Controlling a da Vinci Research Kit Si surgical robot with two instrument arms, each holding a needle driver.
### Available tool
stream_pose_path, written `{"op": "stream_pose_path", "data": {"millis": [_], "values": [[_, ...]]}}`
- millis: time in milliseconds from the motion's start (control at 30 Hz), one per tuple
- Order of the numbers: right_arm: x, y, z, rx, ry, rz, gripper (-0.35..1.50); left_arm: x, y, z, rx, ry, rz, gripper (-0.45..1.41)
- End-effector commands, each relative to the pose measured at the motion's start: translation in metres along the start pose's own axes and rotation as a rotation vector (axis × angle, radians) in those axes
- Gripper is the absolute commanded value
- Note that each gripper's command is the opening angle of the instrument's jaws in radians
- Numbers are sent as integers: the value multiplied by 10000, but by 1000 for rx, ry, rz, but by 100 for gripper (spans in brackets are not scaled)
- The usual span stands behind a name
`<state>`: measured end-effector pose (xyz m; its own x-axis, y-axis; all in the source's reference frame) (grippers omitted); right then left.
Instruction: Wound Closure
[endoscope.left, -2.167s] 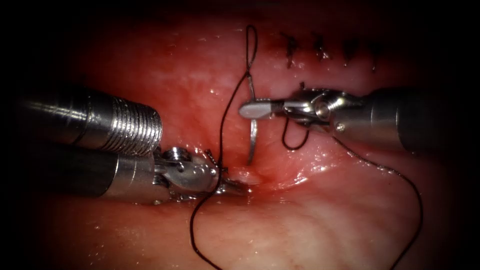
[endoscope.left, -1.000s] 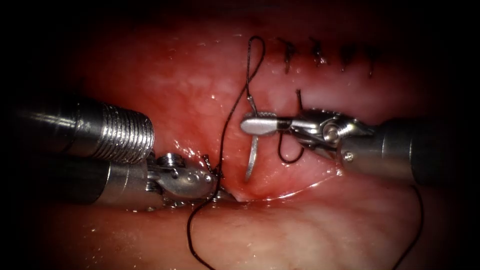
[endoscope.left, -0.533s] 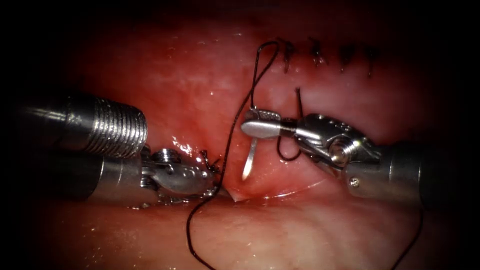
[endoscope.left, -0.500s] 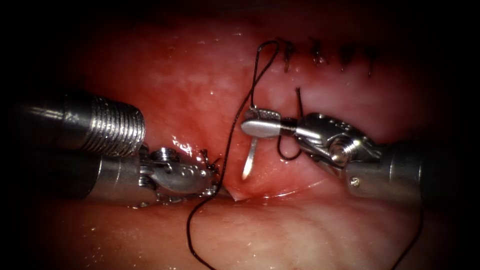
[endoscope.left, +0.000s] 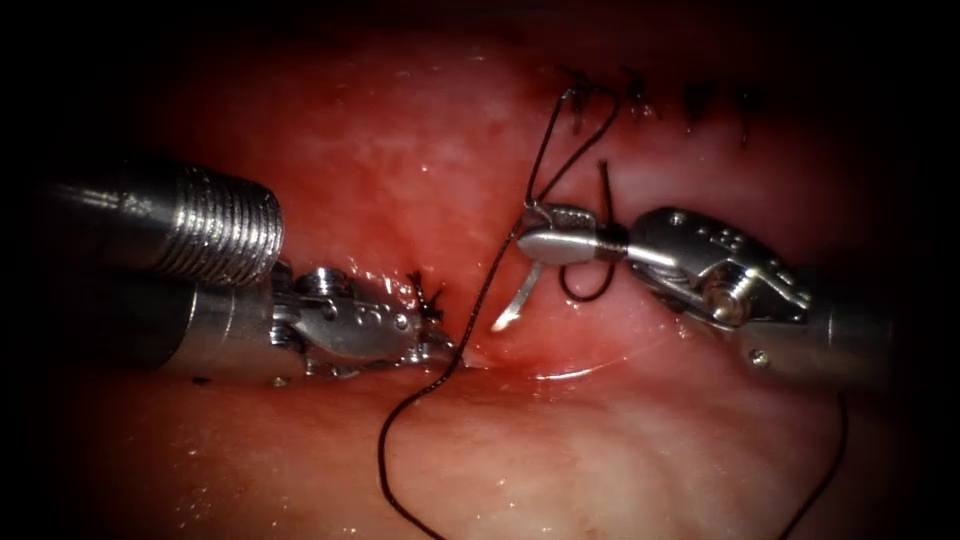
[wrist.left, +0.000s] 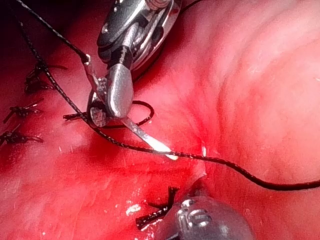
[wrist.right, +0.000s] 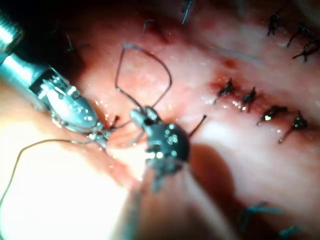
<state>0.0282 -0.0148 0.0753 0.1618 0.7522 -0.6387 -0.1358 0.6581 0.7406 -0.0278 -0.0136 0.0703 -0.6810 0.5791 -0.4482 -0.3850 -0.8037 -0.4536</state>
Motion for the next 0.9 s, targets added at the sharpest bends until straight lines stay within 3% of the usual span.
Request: {"op": "stream_pose_path", "data": {"millis": [33,333,633,900], "values": [[1,11,10,-6,4,1,-35,2,0,9,-1,1,0,-11],[12,30,12,3,4,-19,-35,21,-19,20,-12,31,18,-8],[35,42,8,10,7,-26,-35,47,-30,11,-11,72,45,-13],[44,46,26,22,13,-51,-35,55,-33,11,-8,71,85,-13]]}}
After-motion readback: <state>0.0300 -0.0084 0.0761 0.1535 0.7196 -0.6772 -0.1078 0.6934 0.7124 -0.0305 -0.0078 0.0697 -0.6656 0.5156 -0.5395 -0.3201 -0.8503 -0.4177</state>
